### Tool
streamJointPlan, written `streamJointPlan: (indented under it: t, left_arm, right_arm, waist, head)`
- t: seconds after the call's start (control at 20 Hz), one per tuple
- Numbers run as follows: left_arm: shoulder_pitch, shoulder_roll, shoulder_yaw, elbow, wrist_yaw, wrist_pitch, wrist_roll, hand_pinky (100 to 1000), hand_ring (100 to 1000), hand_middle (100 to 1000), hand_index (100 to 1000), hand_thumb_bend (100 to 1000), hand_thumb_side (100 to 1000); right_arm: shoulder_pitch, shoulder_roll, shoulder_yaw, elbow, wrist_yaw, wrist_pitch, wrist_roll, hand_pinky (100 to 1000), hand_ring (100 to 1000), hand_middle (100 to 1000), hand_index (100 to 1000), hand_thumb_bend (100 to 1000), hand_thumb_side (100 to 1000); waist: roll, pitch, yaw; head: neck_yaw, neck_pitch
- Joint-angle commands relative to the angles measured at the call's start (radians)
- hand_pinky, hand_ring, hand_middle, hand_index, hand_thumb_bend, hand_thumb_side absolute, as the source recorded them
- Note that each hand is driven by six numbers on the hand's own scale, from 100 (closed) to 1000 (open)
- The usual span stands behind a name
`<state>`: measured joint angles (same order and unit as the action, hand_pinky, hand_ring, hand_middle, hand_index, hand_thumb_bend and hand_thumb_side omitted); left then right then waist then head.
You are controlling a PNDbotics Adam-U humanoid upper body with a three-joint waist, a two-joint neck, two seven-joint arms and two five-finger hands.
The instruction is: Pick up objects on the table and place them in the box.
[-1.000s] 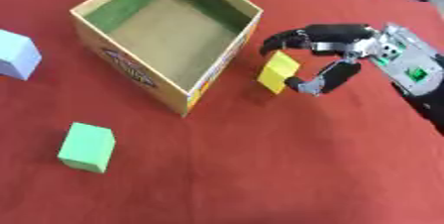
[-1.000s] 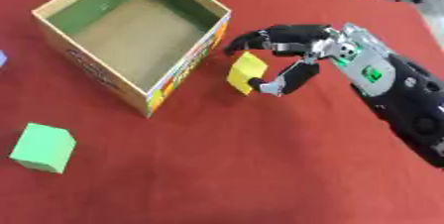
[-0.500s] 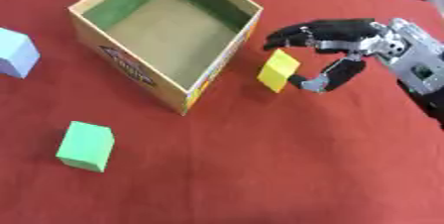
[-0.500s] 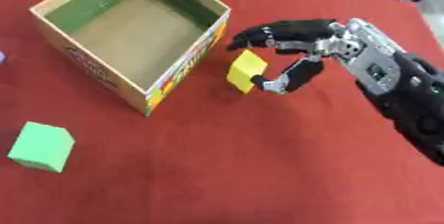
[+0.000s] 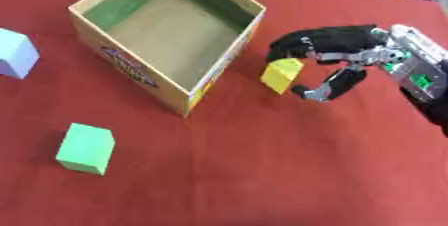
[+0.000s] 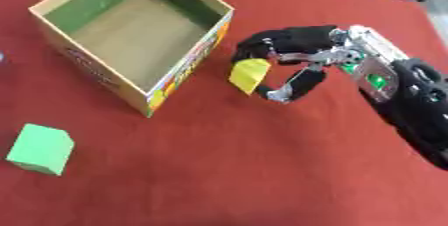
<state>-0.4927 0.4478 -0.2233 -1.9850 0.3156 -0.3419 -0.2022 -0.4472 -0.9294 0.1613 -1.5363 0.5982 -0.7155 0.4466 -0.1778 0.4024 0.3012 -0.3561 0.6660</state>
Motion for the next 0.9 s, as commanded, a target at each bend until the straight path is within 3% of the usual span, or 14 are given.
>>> streamJointPlan:
  t: [0.05,0.9]
  left_arm:
    - [-0.005,0.014,0.001,-0.015,-0.005,0.003,-0.005,857,860,778,835,100,570]
    - [-0.002,0.007,-0.011,-0.015,-0.016,0.013,-0.021,860,864,781,835,100,570]
  right_arm:
    - [0.000,-0.044,-0.004,0.016,0.071,-0.192,0.119,1000,1000,904,1000,100,569]
    - [-0.011,-0.036,0.022,0.113,0.371,-0.192,-0.288,1000,1000,881,1000,100,511]
  waist:
    - [-0.008,-0.002,-0.001]
    - [-0.008,0.008,0.004]
  head:
    - [-0.006,-0.012]
    - [-0.015,-0.022]
